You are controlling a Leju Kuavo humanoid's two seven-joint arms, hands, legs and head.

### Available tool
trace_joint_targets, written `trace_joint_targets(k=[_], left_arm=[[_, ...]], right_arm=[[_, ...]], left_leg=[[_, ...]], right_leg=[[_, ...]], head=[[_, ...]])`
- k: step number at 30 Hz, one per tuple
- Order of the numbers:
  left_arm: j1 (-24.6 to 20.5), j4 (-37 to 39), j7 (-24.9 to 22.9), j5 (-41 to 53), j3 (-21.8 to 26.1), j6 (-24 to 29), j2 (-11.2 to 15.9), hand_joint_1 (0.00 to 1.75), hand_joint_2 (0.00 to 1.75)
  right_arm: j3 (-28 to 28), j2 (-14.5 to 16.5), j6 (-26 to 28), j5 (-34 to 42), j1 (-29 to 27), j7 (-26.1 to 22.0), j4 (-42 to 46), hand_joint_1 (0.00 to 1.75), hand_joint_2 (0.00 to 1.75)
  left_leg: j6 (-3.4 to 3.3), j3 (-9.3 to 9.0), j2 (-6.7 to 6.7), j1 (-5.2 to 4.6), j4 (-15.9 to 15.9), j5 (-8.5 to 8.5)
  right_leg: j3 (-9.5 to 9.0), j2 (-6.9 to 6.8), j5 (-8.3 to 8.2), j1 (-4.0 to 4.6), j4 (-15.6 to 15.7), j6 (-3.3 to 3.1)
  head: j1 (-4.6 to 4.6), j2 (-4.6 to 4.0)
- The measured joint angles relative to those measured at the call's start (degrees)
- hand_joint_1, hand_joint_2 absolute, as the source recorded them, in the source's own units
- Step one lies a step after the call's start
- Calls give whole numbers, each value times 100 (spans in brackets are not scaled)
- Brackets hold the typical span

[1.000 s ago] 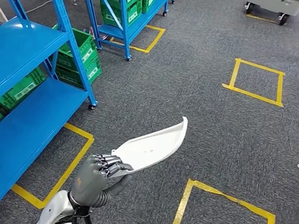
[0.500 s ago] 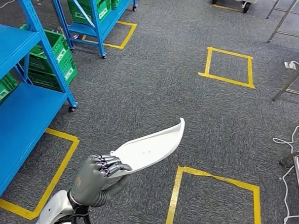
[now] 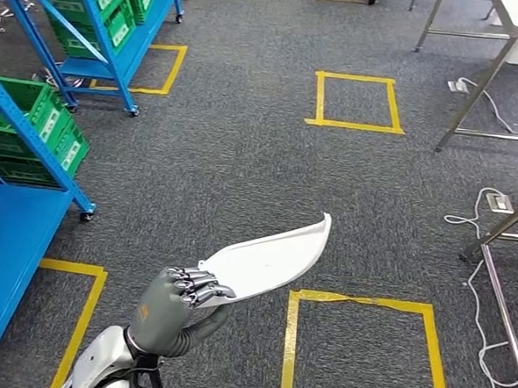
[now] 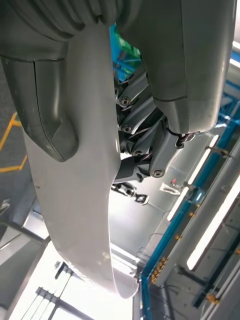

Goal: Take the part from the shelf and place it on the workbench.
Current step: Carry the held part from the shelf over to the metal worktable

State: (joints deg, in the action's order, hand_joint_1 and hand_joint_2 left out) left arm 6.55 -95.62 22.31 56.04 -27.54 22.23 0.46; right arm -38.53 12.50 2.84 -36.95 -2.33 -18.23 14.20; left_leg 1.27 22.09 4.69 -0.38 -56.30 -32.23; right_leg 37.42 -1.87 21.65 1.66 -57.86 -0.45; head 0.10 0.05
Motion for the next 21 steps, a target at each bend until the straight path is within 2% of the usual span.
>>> trace_joint_targets(k=[1, 2, 3, 4, 5, 6, 7, 8, 9, 11, 12, 13, 14, 15, 16, 17, 18, 19, 20, 21], left_arm=[[-24, 10, 3, -4, -2, -1, 2, 175, 175], [-43, 24, 6, -9, -3, -7, 5, 175, 175], [-52, 42, 9, -14, -4, -12, 11, 175, 175], [-54, 59, 13, -18, -5, -19, 16, 175, 175], [-55, 74, 15, -18, -7, -27, 20, 175, 175], [-57, 85, 17, -18, -9, -32, 24, 175, 175], [-60, 94, 20, -19, -11, -36, 25, 175, 175], [-64, 102, 23, -21, -13, -38, 25, 175, 175], [-68, 121, 28, -25, -17, -40, 29, 175, 175], [-89, 163, 42, -29, -42, -51, 30, 175, 175], [-103, 180, 49, -31, -58, -58, 29, 175, 175], [-126, 185, 55, -31, -76, -63, 21, 175, 175], [-151, 186, 60, -30, -90, -64, 9, 175, 175], [-181, 186, 63, -33, -99, -62, -2, 175, 175], [-209, 186, 66, -32, -106, -61, -13, 175, 175], [-229, 189, 67, -32, -109, -61, -22, 175, 175], [-242, 192, 68, -33, -110, -61, -25, 175, 175], [-255, 200, 68, -32, -114, -61, -28, 175, 175], [-272, 211, 69, -32, -122, -63, -34, 175, 175], [-294, 227, 69, -33, -136, -67, -43, 175, 175]], right_arm=[[-19, 13, 1, -11, -8, -3, 9, 0, 175], [-39, 26, 1, -27, -10, -5, 22, 0, 175], [-57, 40, 1, -41, -8, -7, 32, 0, 175], [-78, 55, 1, -53, -9, -5, 43, 0, 175], [-95, 69, 1, -60, -19, -4, 53, 0, 175], [-112, 83, 1, -66, -37, -2, 61, 0, 175], [-130, 96, 2, -79, -58, 4, 69, 0, 175], [-145, 109, 2, -99, -78, 14, 79, 0, 175], [-167, 119, 2, -131, -97, 28, 90, 0, 175], [-227, 138, -5, -207, -104, 53, 133, 0, 175], [-259, 150, -10, -239, -108, 57, 156, 0, 175], [-285, 163, -15, -260, -110, 59, 180, 0, 175], [-304, 174, -17, -275, -122, 61, 199, 0, 175], [-320, 186, -21, -286, -133, 55, 216, 0, 175], [-334, 194, -24, -293, -134, 53, 233, 0, 175], [-352, 206, -27, -299, -127, 49, 250, 0, 175], [-371, 219, -31, -303, -116, 46, 266, 0, 175], [-391, 232, -36, -309, -107, 45, 280, 0, 175], [-414, 245, -44, -320, -108, 44, 295, 0, 175], [-439, 261, -58, -337, -119, 44, 317, 0, 175]], left_leg=[[18, 176, -110, 8, -309, 38], [28, 461, -234, 16, -720, 23], [38, 813, -334, 17, -1144, -64], [51, 1168, -383, 21, -1479, -242], [65, 1461, -404, 26, -1665, -464], [79, 1679, -413, 33, -1710, -649], [95, 1819, -425, 43, -1626, -713], [113, 1895, -457, 57, -1440, -565], [135, 1953, -549, 84, -1159, -112], [138, 2030, -732, 131, -413, 972], [128, 2058, -795, 145, -181, 1363], [100, 2057, -789, 142, -57, 1484], [71, 2031, -765, 140, -109, 1509], [28, 1999, -731, 136, -117, 1474], [-25, 1951, -682, 129, -120, 1432], [-73, 1895, -622, 121, -117, 1384], [-111, 1836, -558, 106, -118, 1323], [-137, 1777, -491, 94, -118, 1263], [-151, 1720, -433, 85, -119, 1202], [-159, 1658, -386, 78, -120, 1146]], right_leg=[[-97, 74, 48, -18, 31, -27], [-187, 144, 107, -36, 57, -52], [-273, 215, 174, -46, 67, -75], [-364, 300, 253, -59, 74, -84], [-470, 386, 338, -70, 76, -84], [-593, 474, 430, -81, 76, -78], [-739, 560, 520, -92, 75, -66], [-891, 639, 613, -103, 74, -49], [-1010, 708, 707, -113, 71, -25], [-1111, 851, 918, -115, 10, 49], [-1119, 907, 1037, -116, -14, 67], [-1141, 963, 1140, -119, -22, 83], [-1188, 970, 1225, -127, -5, 87], [-1226, 876, 1293, -130, -28, 101], [-1191, 718, 1382, -129, -155, 136], [-1065, 528, 1516, -126, -421, 170], [-844, 351, 1671, -124, -794, 203], [-571, 266, 1806, -126, -1200, 226], [-323, 237, 1849, -128, -1508, 237], [-152, 228, 1769, -129, -1630, 238]], head=[[-1, 0], [-8, 1], [-10, 0], [-14, 1], [-19, 1], [-18, 0], [-20, 1], [-19, 0], [-29, -2], [-74, -3], [-93, -4], [-98, -3], [-88, -3], [-77, -3], [-64, -3], [-55, -3], [-42, -3], [-42, -3], [-42, -3], [-40, -3]])
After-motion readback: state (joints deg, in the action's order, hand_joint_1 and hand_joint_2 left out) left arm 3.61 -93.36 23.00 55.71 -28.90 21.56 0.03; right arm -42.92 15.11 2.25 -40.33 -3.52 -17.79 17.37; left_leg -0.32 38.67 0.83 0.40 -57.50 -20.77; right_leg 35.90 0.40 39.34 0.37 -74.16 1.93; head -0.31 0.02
